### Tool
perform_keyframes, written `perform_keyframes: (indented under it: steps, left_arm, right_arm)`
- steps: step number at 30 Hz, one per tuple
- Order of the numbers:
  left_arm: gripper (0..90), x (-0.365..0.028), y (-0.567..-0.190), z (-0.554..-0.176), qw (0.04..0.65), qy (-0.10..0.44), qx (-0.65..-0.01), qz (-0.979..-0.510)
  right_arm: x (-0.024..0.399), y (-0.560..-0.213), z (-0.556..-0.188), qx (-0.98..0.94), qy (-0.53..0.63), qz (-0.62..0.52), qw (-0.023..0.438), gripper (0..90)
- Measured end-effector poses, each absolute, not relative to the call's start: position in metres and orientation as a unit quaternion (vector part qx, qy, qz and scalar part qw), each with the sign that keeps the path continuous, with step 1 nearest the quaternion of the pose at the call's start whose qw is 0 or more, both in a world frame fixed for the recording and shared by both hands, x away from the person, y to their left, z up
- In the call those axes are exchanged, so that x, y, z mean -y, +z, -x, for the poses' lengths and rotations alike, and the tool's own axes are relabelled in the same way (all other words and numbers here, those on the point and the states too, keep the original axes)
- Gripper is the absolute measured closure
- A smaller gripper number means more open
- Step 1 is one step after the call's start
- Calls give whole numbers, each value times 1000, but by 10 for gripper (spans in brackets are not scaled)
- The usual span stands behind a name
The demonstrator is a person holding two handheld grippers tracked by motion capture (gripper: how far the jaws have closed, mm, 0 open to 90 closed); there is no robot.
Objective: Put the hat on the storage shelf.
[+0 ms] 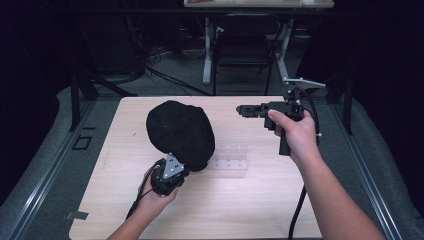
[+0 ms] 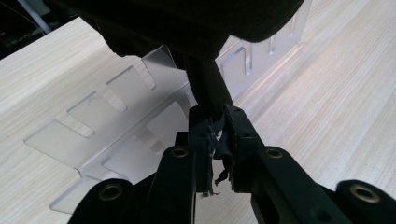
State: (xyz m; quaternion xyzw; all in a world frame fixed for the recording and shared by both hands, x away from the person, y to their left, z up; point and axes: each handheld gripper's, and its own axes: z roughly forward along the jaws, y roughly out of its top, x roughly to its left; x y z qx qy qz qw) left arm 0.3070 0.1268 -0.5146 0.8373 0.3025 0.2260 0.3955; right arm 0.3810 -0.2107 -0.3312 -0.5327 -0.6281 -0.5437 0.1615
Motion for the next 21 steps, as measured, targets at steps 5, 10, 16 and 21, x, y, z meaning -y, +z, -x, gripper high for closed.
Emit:
perform_keyframes:
  steps: [5,10,16,21]
  left_arm:
    - [832,-129,-518,-304,395,229,-301,-837]
    - [871,-130,-521,-301,385,236,-298,-841]
    - [830,-139,-520,-300,392,239,-311,-832]
    - [757,-150,-516,-299,402,239,-323,-823]
  right_arm:
    - [214,-333,-381,632,-540,532,159,701]
    - [216,-334,-380,639,-534,533,154,685]
    - [218,-337,-378,645,-526,537,139,681]
    - [221,-343,-377,643,-523,544,133,675]
